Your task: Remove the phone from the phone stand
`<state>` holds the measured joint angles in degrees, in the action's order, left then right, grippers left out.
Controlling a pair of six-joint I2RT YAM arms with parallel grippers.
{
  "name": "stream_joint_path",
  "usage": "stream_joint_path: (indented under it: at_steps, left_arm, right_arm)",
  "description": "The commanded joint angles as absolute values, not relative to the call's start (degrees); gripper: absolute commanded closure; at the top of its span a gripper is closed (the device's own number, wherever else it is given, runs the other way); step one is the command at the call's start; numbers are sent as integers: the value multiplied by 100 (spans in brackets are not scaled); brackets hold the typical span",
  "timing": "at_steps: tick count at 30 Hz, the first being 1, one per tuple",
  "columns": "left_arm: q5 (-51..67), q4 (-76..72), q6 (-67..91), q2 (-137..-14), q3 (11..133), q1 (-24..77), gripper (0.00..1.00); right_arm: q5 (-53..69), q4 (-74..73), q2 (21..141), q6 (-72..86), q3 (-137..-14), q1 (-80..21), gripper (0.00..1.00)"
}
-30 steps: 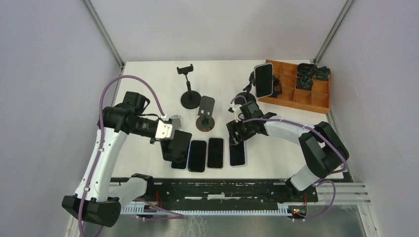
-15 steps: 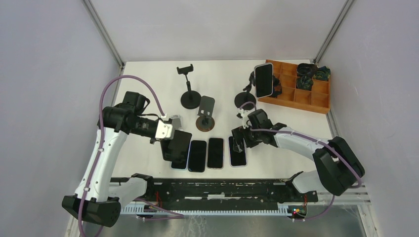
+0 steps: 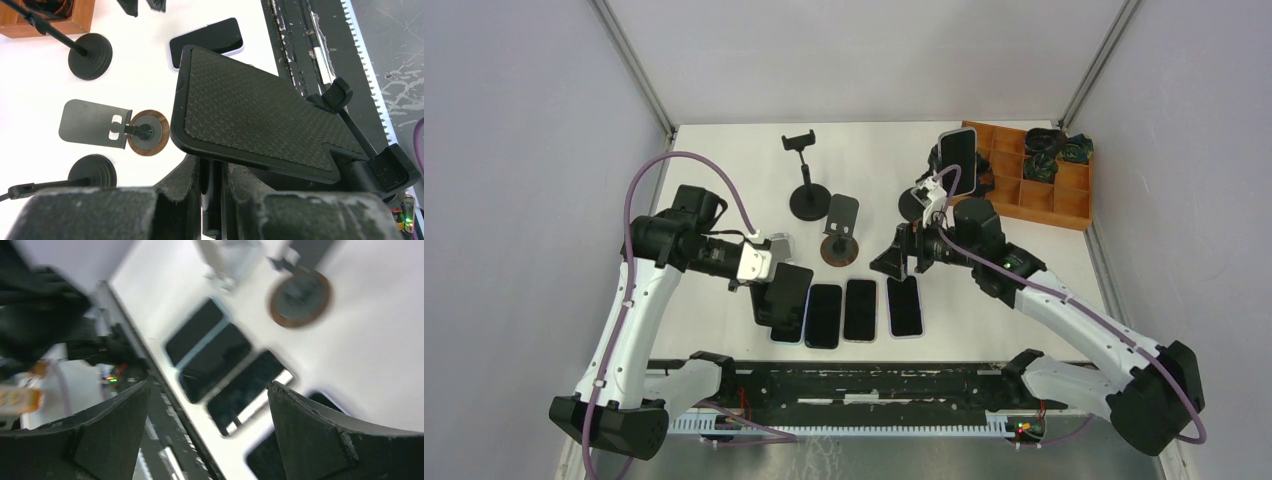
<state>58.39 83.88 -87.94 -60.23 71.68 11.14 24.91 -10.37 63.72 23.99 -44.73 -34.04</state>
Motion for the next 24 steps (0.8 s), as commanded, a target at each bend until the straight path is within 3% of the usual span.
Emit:
stream_joint_path:
  at_steps: [1,5,12,24]
  left_arm:
    - [6306,8393,-8975,-5985,7388,1143,98]
    - [6386,8392,-9002,-5994,7387,1144,98]
    - [6471,8390,-8991,-5928,7392,1144,98]
    - [6611,8033,-8790,-5854,7471,1144,98]
  right_arm:
    - [3517,686,6019,3237,-4764,-4019,7]
    - [3712,1605,6263,3493,-5067,-4763,9]
    - [3990,3192,6946,4305,-5208,-5108,17]
    - [3951,4098,7354,4898,-4890,-5575,39]
